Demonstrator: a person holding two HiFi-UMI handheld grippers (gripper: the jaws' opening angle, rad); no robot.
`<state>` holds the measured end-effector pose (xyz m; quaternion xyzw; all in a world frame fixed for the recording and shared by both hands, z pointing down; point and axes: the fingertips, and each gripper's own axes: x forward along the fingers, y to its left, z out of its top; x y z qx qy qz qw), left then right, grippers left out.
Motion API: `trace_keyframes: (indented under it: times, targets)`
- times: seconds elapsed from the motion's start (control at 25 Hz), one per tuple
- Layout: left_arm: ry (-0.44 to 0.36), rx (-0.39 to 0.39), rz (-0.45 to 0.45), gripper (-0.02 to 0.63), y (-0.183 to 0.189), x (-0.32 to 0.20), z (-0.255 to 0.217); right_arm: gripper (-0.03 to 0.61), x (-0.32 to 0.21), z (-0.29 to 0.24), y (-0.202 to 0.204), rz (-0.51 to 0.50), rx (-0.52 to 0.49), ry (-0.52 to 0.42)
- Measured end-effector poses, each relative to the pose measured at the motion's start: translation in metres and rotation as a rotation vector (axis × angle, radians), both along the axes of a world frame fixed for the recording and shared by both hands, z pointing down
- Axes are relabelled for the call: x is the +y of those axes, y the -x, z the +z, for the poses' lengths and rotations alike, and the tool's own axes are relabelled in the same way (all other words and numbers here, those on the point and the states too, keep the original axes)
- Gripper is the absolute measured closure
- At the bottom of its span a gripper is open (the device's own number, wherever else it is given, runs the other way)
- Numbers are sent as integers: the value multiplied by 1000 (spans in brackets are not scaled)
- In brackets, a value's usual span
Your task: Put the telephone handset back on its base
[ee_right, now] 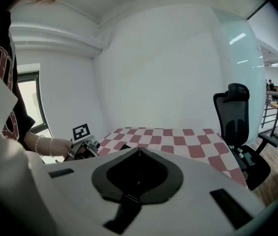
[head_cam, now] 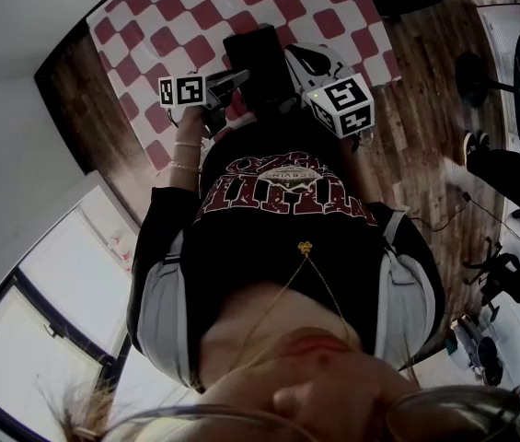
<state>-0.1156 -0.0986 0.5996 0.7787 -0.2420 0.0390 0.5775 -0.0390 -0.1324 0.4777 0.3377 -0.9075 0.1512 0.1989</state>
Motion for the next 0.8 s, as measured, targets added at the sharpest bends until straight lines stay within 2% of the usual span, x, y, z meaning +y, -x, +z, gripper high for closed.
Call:
trace_keyframes:
  times: [0.44,0.8]
  targets:
    - [24,-19,-18,532,-6,2,13,558,2,4,-1,0,8,9]
    - [24,10,-48,532,-4,1,18,558,3,5,-4,10,12,13]
